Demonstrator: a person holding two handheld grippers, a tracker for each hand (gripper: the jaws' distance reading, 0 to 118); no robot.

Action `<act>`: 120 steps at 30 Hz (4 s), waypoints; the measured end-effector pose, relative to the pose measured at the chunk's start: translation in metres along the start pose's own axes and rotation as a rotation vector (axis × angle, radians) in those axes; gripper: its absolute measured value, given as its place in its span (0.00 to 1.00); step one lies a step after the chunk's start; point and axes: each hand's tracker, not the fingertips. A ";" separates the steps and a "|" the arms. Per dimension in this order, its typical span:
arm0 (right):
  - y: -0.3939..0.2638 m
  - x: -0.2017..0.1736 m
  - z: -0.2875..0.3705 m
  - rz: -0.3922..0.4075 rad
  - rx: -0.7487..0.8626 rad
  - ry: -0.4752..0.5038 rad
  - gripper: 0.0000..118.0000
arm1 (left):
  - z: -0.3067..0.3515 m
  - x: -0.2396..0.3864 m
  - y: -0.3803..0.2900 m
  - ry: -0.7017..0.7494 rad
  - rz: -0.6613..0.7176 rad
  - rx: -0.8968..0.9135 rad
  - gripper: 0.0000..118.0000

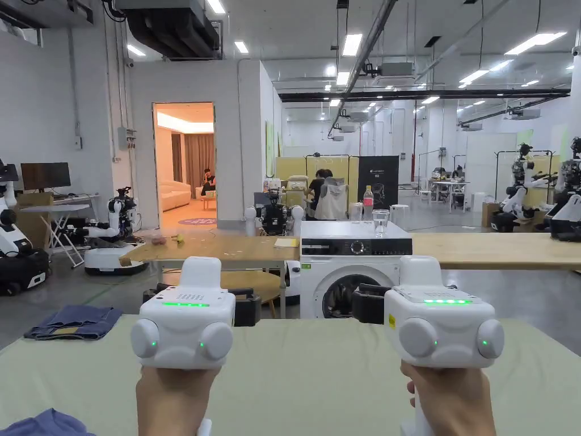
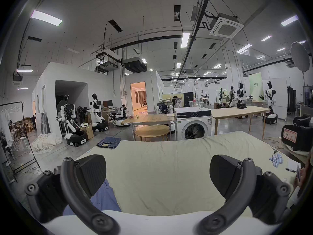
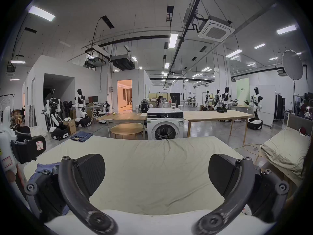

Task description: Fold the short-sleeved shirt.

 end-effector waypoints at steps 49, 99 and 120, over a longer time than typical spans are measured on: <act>-0.007 -0.001 0.001 0.031 0.025 -0.018 1.00 | -0.003 0.005 -0.008 -0.011 -0.002 -0.018 1.00; -0.015 -0.003 -0.001 0.046 0.018 -0.021 1.00 | -0.006 0.002 -0.013 -0.005 0.012 -0.022 1.00; -0.025 -0.009 0.003 0.077 0.081 -0.117 0.00 | -0.004 0.002 -0.017 0.046 -0.013 -0.037 0.00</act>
